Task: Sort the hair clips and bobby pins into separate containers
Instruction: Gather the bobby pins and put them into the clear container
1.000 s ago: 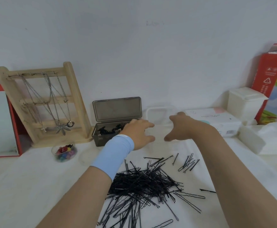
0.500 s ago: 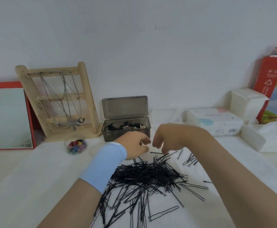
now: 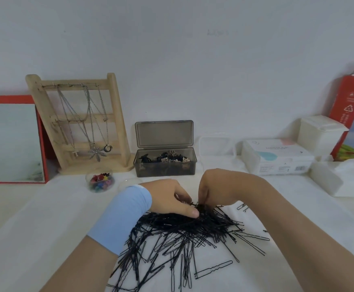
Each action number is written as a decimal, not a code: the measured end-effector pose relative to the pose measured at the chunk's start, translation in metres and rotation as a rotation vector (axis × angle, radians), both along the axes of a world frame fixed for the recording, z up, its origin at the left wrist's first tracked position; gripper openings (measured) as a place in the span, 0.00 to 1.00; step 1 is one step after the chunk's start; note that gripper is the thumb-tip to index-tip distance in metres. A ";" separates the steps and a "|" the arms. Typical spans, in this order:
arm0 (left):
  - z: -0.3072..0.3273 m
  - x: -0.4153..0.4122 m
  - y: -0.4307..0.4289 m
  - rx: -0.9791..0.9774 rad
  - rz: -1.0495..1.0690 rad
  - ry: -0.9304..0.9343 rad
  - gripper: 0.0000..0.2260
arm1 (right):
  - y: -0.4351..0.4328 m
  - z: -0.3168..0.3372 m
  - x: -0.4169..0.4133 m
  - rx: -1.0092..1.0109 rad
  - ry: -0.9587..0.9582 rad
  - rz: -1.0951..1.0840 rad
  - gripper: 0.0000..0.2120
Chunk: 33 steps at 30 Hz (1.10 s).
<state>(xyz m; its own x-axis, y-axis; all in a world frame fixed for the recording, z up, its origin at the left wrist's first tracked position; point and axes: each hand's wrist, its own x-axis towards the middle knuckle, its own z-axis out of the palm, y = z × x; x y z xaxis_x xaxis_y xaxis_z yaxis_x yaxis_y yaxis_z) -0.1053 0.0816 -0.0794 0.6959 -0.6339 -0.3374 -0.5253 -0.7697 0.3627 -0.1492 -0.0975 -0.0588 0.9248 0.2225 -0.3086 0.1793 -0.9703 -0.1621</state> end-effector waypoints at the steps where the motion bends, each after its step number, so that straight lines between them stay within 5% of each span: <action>1: 0.000 0.000 0.002 0.017 -0.010 0.012 0.30 | -0.001 0.001 -0.002 0.012 0.016 -0.003 0.12; 9: -0.005 0.005 0.008 -0.039 0.007 0.002 0.18 | 0.008 0.012 -0.010 -0.036 0.143 0.056 0.25; 18: 0.016 0.013 0.003 0.040 -0.003 -0.020 0.17 | -0.005 0.001 0.000 0.154 0.029 0.082 0.07; 24: 0.015 0.022 -0.003 -0.073 -0.007 -0.039 0.09 | -0.014 0.003 0.004 0.296 -0.029 0.035 0.07; 30: 0.008 0.022 0.001 -0.184 -0.022 -0.049 0.05 | 0.005 -0.010 0.005 0.200 0.030 0.067 0.12; 33: 0.007 0.021 0.004 -0.199 -0.003 0.018 0.07 | 0.004 -0.006 0.003 0.162 0.042 0.049 0.07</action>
